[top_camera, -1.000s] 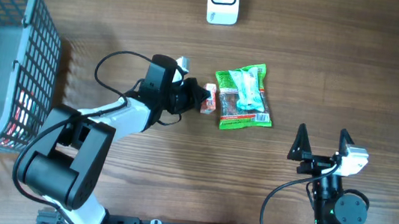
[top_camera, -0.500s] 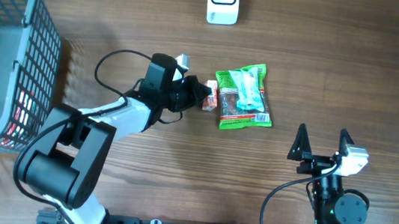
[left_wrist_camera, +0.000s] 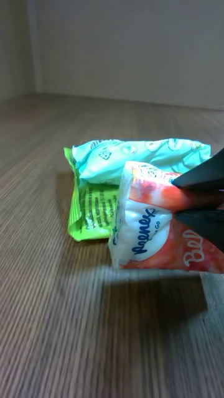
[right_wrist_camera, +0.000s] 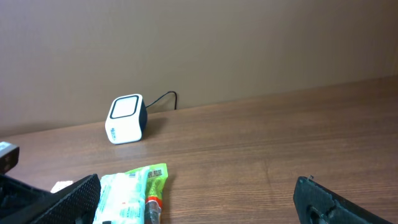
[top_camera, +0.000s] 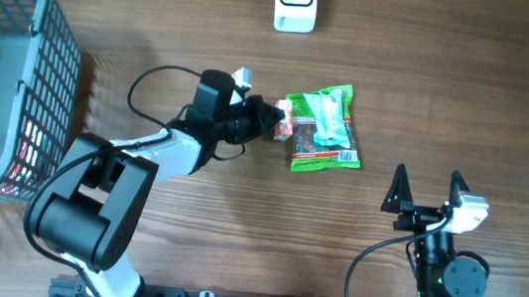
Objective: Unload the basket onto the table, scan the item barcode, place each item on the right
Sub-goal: 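Move the tissue pack right and set it against the green bag, then release the tissue pack and swing the left gripper back to the basket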
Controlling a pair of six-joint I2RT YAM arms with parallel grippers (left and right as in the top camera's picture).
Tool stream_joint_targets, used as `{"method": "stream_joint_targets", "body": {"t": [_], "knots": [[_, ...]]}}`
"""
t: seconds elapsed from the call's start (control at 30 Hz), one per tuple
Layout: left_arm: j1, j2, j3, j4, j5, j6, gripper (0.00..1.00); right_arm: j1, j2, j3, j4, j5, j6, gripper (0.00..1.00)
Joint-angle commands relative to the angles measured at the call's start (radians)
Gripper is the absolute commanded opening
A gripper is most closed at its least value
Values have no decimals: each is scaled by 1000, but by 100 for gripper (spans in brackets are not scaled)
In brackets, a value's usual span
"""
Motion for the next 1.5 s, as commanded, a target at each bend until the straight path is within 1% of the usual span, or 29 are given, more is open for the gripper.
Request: {"method": "stream_joint_targets", "body": {"t": [0.0, 0.13, 0.3, 0.37, 0.47, 0.5, 0.53, 0.57, 0.6, 0.63, 0.7, 0.77, 0.93, 1.0, 1.1, 1.17, 1.27, 1.37, 1.47], "knots": [[7, 16, -7, -14, 21, -5, 7, -5, -3, -1, 5, 13, 4, 100], [6, 19, -7, -49, -10, 1, 7, -5, -3, -1, 5, 13, 4, 100], [-9, 32, -7, -49, -11, 2, 8, -5, -3, -1, 5, 13, 3, 100], [-10, 32, -7, -35, -6, 2, 10, -5, -3, -1, 5, 13, 4, 100], [-10, 32, -7, -8, 4, 2, 18, -5, -3, -1, 5, 13, 4, 100], [-10, 32, -7, -2, 4, 2, 24, -5, -3, -1, 5, 13, 4, 100], [-8, 32, -7, 3, 4, 2, 28, -5, -3, -1, 5, 13, 4, 100], [-8, 32, -7, 3, 4, 2, 35, -5, -3, -1, 5, 13, 3, 100], [-8, 32, -7, 3, 4, 2, 44, -5, -3, -1, 5, 13, 4, 100], [-6, 32, -7, 3, 4, 2, 57, -5, -3, -1, 5, 13, 3, 100], [-5, 31, -6, 4, 4, 2, 61, -5, -3, -1, 5, 13, 3, 100], [-5, 26, -6, 6, 4, 3, 67, -5, -3, -1, 5, 13, 4, 100], [-5, -7, -6, 6, -2, 10, 71, -5, -3, -1, 5, 13, 4, 100], [-5, -28, -2, 2, -1, 33, 72, -5, -3, -1, 5, 13, 4, 100], [1, -71, 13, -34, -9, 34, 75, -5, -3, -1, 5, 13, 3, 100], [13, -108, 39, -91, -12, 67, 78, -5, -3, -1, 5, 13, 4, 99], [42, -176, 122, -291, -53, 142, 82, -5, -3, -1, 5, 13, 3, 100], [72, -229, 254, -539, -122, 265, 83, -5, -3, -1, 5, 13, 4, 100], [94, -260, 446, -811, -231, 395, 84, -5, -3, -1, 5, 13, 4, 100]]}}
